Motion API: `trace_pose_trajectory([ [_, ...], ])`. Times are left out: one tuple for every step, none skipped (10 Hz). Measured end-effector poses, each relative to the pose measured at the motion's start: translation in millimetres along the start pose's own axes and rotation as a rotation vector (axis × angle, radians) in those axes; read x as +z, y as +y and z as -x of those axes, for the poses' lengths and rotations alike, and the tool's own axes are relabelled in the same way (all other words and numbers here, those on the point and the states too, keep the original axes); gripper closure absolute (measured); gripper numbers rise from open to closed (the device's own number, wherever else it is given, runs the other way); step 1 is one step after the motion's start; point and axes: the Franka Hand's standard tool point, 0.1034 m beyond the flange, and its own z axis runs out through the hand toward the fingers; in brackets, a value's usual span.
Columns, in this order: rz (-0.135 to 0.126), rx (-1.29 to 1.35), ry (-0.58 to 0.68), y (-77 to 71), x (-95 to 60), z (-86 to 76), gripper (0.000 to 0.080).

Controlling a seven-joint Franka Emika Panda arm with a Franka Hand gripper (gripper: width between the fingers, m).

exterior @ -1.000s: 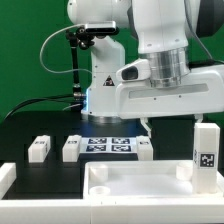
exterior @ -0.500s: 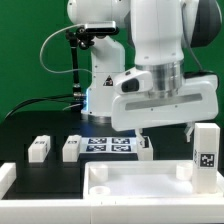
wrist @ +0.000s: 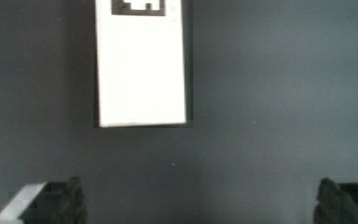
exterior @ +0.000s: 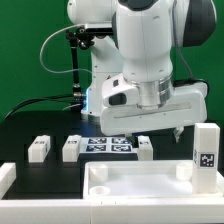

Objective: Assemble desk

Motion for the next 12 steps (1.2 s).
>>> trace_pose_trajectory([
  [-0.008, 0.004, -0.098, 0.3, 4.4, 7.7, 0.0151],
  [0.013, 0.019, -0.232, 8.4, 17.6, 17.3, 0.0151],
  [0.045, 0.028, -0.338, 13.8, 23.8, 17.5, 0.0151],
  [0.071, 0.046, -0.409, 15.2, 28.8, 18.1, 0.0151],
  [0.075, 0.064, -0.476, 14.8, 34.2, 23.3, 0.0151],
  [0.073, 0.065, -0.507, 15.5, 35.7, 22.5, 0.0151],
  [0.072, 0.066, -0.507, 16.4, 37.1, 20.9, 0.0151],
  [0.072, 0.066, -0.506, 16.3, 37.2, 20.9, 0.0151],
  [0.073, 0.070, -0.509, 16.6, 38.4, 21.7, 0.0151],
  [0.075, 0.084, -0.531, 18.3, 43.8, 25.8, 0.0151],
  [0.076, 0.097, -0.564, 20.7, 48.3, 29.9, 0.0151],
  [0.076, 0.097, -0.559, 20.9, 48.8, 28.2, 0.0151],
])
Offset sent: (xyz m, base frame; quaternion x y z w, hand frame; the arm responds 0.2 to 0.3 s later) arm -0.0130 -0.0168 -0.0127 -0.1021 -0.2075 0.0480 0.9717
